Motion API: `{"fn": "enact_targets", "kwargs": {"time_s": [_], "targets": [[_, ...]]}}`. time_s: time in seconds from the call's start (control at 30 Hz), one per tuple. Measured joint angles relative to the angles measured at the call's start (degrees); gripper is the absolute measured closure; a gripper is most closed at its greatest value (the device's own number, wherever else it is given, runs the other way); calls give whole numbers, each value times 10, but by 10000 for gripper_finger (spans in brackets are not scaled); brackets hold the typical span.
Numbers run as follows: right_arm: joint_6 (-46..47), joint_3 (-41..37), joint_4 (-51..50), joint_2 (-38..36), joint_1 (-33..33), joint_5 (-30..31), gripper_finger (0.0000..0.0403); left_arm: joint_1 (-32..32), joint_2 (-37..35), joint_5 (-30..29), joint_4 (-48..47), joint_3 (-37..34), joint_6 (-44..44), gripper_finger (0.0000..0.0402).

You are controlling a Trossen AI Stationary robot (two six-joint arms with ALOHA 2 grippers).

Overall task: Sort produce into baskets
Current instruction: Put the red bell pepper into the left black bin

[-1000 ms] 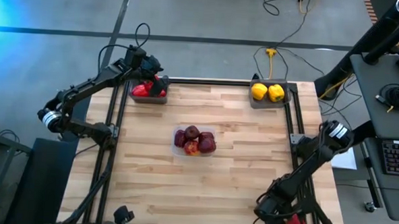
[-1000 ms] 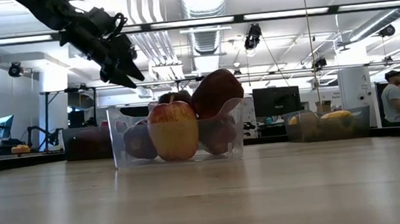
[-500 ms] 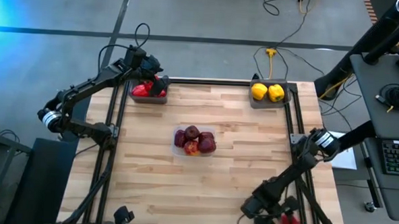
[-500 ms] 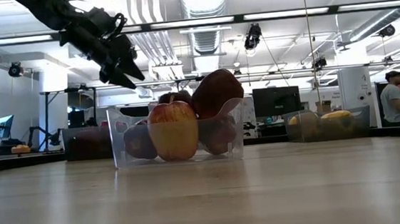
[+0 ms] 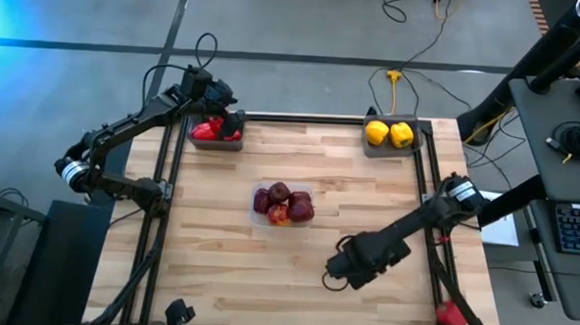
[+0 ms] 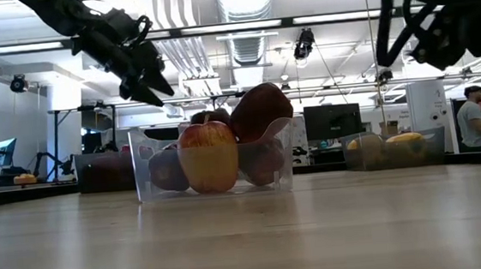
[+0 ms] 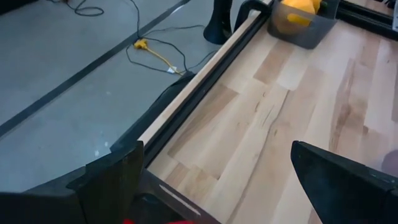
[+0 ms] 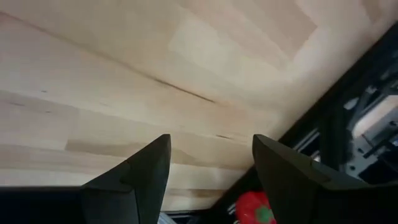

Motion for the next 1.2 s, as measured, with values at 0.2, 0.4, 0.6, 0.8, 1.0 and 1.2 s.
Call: {"fn": "enact_targets", "kwargs": {"time_s": [0.2,0.4,0.6,0.8,1.0,1.2], "targets": [[21,-6,5,-8,19,-17,183,0,0,0,-4,0,3,14],[-32,-14,11,-27,63,-138,153,0,0,0,-4,0,9,14],[-124,-51,54,0,118,-304,69,0,0,0,-3,0,16,14],[-243,-83,65,41,167,-363,23,0,0,0,-10,-1,16,14],[-294,-93,66,88,177,-412,21,0,0,0,-10,-2,16,14],[-326,-63,26,136,170,-441,21,0,0,0,-14,-4,15,14]]}}
